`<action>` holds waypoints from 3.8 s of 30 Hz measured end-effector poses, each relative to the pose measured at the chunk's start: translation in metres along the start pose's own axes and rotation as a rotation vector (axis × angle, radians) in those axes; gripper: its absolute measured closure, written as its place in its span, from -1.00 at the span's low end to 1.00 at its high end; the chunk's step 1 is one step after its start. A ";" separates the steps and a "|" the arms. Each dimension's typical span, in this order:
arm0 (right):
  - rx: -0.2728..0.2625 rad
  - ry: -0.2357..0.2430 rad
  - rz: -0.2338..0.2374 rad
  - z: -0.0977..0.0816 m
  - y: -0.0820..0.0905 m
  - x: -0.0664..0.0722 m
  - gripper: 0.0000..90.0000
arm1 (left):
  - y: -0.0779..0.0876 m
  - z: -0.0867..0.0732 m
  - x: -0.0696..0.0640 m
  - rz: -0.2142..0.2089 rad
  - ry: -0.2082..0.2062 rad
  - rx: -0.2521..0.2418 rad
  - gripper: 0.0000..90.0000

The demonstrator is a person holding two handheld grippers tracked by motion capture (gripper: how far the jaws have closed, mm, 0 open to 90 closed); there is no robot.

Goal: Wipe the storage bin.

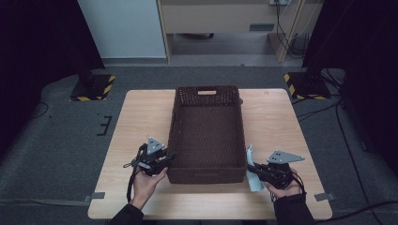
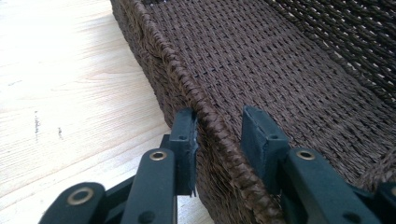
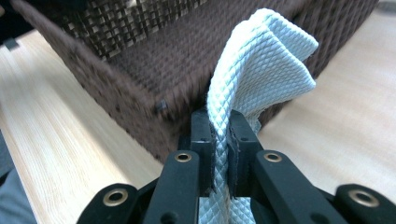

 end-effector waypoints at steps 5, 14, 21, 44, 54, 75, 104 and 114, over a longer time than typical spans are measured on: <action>0.138 -0.018 -0.014 -0.029 -0.021 -0.004 0.86 | 0.000 0.001 0.000 0.011 0.007 0.001 0.50; 0.058 -0.028 -0.008 -0.011 -0.006 0.000 0.86 | 0.000 0.001 0.001 0.016 0.011 -0.001 0.51; -0.025 0.006 0.011 0.006 0.016 0.010 0.86 | 0.000 0.000 0.001 0.016 0.007 -0.001 0.50; -0.017 -0.001 0.028 -0.001 0.026 0.021 0.86 | 0.000 0.000 0.001 0.009 0.011 -0.003 0.48; 0.141 -0.027 0.016 -0.039 -0.012 0.014 0.86 | 0.000 0.000 0.001 0.007 0.006 -0.001 0.46; 0.062 -0.159 -0.193 -0.038 0.017 -0.058 0.86 | -0.001 0.000 0.002 0.002 0.006 0.002 0.44; 0.150 -0.139 -0.446 -0.065 0.016 -0.125 0.35 | -0.001 -0.001 0.002 -0.020 0.027 -0.008 0.42; 0.052 -0.131 -0.464 -0.043 0.025 -0.127 0.15 | -0.001 0.000 0.002 -0.026 0.023 -0.011 0.46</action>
Point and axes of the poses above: each handheld gripper's, and its own axes: y roughly backward along the jaws, z roughly out of its top, x roughly to its left, the point moved 9 cm from there along -y, roughly forward along the jaws, and after that the axes turned 8 degrees about -z, right-handed, at the moved point
